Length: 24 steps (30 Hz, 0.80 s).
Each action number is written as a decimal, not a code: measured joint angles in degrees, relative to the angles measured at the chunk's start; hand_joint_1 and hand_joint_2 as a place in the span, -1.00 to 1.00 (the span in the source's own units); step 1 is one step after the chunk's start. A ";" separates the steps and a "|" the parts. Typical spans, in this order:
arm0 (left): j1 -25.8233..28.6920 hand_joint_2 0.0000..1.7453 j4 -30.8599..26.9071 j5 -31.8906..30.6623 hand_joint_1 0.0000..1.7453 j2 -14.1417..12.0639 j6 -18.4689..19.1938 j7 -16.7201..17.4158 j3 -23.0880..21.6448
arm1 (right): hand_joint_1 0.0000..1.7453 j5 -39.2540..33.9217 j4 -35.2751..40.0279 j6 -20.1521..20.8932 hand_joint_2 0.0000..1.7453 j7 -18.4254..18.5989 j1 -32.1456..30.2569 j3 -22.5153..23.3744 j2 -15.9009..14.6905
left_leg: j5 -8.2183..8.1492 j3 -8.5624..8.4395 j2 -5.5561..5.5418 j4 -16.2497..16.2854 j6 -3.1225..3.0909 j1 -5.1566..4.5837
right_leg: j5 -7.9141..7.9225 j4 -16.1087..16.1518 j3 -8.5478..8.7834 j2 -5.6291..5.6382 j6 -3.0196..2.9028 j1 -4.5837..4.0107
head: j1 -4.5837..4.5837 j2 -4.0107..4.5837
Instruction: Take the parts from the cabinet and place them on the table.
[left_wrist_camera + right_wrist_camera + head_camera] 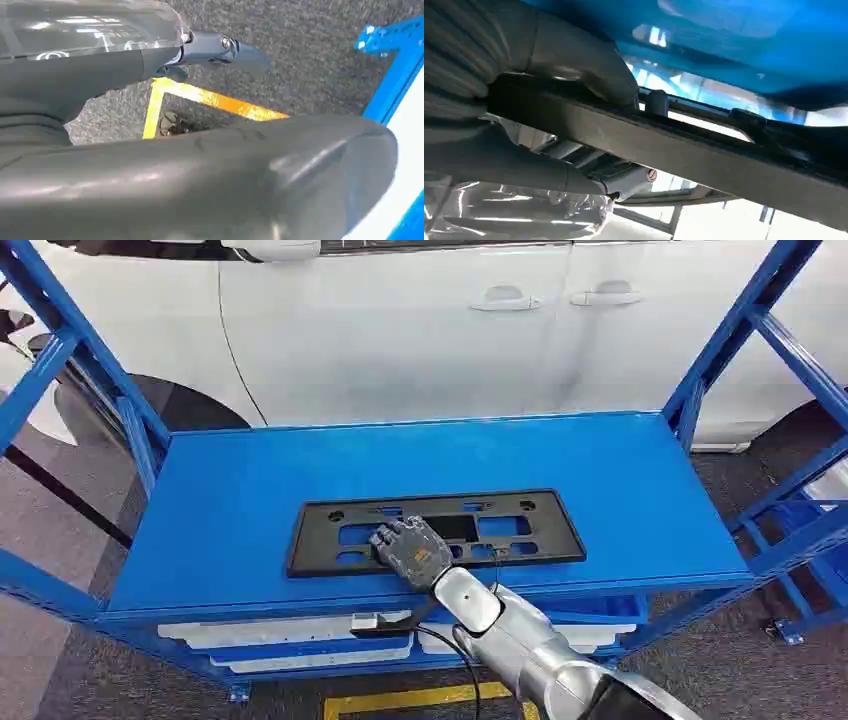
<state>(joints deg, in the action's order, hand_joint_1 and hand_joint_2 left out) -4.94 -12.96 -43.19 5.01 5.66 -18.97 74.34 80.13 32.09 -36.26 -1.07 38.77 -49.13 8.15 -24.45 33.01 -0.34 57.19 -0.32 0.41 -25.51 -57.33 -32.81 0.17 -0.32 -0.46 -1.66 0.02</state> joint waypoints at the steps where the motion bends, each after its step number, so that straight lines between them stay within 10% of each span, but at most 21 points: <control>1: -0.04 -1.00 0.00 0.04 -1.00 0.00 0.00 0.00 0.02 | 1.00 0.16 -0.09 -0.11 1.00 0.00 0.01 0.04 0.00 | 0.15 -0.12 0.00 -0.24 0.30 0.09 | 0.07 0.05 0.01 0.00 -0.25 -0.07 | 0.00 0.00; 4: 0.00 -1.00 0.00 0.31 -1.00 -0.13 0.13 -0.26 0.02 | 1.00 0.64 -0.26 -0.13 1.00 0.00 0.04 0.39 0.20 | -2.34 0.99 0.08 2.82 1.14 0.09 | 0.81 1.37 0.68 -0.30 -1.11 0.78 | -0.02 0.00; 5: -0.06 1.00 0.00 0.44 -1.00 -0.15 0.35 -0.46 0.00 | 1.00 0.81 -0.31 -0.04 1.00 0.00 0.01 0.48 0.37 | -4.60 2.75 0.09 6.70 1.31 0.28 | 0.81 1.36 0.59 -0.31 -1.21 0.77 | -0.02 0.00; 8: 0.19 1.00 0.00 -0.07 -1.00 -0.20 0.65 -2.46 0.00 | 1.00 1.07 -0.39 0.44 1.00 -0.09 -0.25 1.00 0.42 | -8.54 7.62 0.09 17.70 2.09 0.56 | 0.81 1.25 0.48 -0.35 -1.20 0.77 | -0.02 0.00; 12: 0.26 1.00 0.00 -1.14 -1.00 -0.57 0.59 -3.08 -0.31 | 1.00 0.94 -0.35 0.28 1.00 -1.11 -0.40 2.52 0.42 | -0.46 0.41 0.20 3.56 2.60 1.36 | 0.28 0.28 0.52 -0.07 -0.41 1.14 | 0.00 0.00; 18: 0.16 1.00 0.00 -1.05 -1.00 -0.59 1.36 -3.58 -0.83 | 1.00 -7.39 1.97 -0.74 1.00 -8.47 -1.51 6.54 0.04 | -0.92 -0.74 0.09 0.44 -0.22 1.08 | -0.16 -0.55 -0.11 0.26 1.78 0.97 | 0.00 0.00; 22: 0.19 1.00 0.00 -0.33 -1.00 -0.61 5.99 -5.36 -0.92 | 1.00 -19.52 11.92 0.83 1.00 -17.31 -4.46 11.24 -2.95 | -0.84 -0.48 0.19 0.43 -0.98 0.89 | -8.18 -15.43 -6.90 0.14 2.31 1.08 | 0.00 0.00; 24: 0.28 1.00 0.00 -0.15 -1.00 -0.61 6.38 -5.61 -0.92 | 1.00 -21.26 16.23 1.70 1.00 -18.29 -5.49 12.91 -4.50 | -0.85 -0.57 0.17 0.44 -1.00 0.76 | -7.77 -17.97 -8.22 0.14 2.13 1.05 | 0.00 0.00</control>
<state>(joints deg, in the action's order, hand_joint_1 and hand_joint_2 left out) -4.67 -12.96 -43.34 4.39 12.04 -24.59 73.42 58.87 48.32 -34.56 -19.36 33.28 -36.22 3.65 -25.30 32.44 -0.17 57.62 -1.32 1.17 -33.28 -75.30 -41.03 0.31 1.81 0.59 -1.66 0.02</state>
